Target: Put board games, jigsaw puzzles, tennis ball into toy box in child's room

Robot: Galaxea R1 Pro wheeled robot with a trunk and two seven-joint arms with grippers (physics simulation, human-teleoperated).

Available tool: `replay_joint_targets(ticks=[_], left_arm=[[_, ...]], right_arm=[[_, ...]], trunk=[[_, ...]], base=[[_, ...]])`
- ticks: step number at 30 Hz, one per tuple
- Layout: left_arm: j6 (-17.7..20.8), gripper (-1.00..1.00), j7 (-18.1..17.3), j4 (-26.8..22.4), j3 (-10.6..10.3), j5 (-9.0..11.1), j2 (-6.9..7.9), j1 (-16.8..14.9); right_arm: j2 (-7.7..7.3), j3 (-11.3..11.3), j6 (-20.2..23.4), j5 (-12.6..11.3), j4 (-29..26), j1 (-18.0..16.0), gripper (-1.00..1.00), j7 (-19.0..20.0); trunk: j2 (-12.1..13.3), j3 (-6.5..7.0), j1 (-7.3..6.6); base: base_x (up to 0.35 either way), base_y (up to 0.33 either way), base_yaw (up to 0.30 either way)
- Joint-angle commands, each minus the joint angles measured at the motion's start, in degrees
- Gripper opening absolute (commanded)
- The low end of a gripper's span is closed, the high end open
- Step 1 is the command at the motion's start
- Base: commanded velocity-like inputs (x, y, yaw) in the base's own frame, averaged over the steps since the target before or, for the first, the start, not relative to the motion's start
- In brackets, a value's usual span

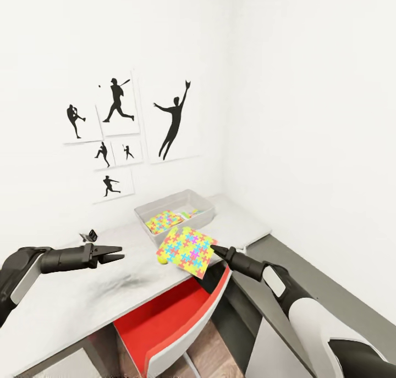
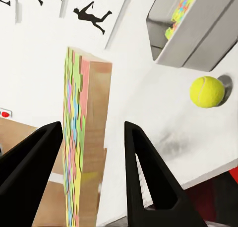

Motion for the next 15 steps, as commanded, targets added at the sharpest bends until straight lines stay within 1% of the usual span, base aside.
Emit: replay_joint_targets(ticks=[1,15], left_arm=[[0.57,1.0,-0.15,0.04,-0.16,0.17,0.05,-0.09],[0.57,1.0,-0.15,0.04,-0.2,0.17,0.05,-0.09]], right_arm=[[0.08,-0.43,0.49,0.02,0.0,-0.05,-1.0,0.16],[0.1,-0.43,0.49,0.02,0.0,-0.05,-1.0,0.16]], trunk=[[-0.14,-0.14,0.04],[-0.14,-0.14,0.04]], base=[[0.0,0.0,0.288],[0.0,0.0,0.288]])
